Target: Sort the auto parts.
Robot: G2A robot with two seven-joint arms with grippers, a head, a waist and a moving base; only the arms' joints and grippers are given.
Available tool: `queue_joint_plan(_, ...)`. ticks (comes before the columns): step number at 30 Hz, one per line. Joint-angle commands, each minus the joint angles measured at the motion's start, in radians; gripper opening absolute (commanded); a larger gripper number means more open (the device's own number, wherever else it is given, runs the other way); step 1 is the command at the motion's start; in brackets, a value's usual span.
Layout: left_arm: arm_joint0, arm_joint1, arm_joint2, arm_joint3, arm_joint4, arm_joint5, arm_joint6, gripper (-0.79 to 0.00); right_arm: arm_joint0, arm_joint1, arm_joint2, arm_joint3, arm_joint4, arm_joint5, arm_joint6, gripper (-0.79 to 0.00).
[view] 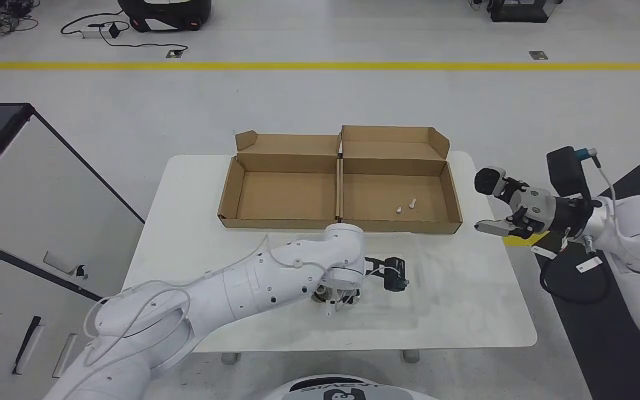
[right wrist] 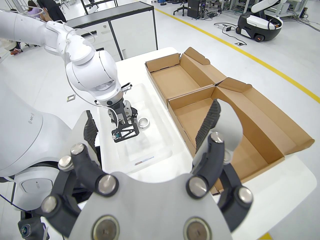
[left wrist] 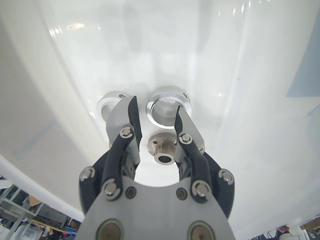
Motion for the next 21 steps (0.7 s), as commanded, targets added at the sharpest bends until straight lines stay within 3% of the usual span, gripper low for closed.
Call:
queue_joint_plan(1, -0.001, 0.002, 0.001, -0.009, -0.005, 0.000, 0.000, -0.419, 0.000, 0.000, 0.000, 0.000, 0.000, 0.000, 0.000, 0.000)
queue_joint_plan(12, -0.010, 0.006, 0.000, -0.007, -0.024, 0.002, -0.001, -0.480, 0.000, 0.000, 0.000, 0.000, 0.000, 0.000, 0.000, 0.000)
queue_joint_plan(16, -0.012, 0.002, 0.002, 0.003, -0.030, -0.007, 0.007, -0.551, 0.000, 0.000, 0.000, 0.000, 0.000, 0.000, 0.000, 0.000)
queue_joint_plan(21, -0.013, -0.006, 0.007, 0.021, -0.034, -0.016, 0.016, -0.554, 0.000, 0.000, 0.000, 0.000, 0.000, 0.000, 0.000, 0.000)
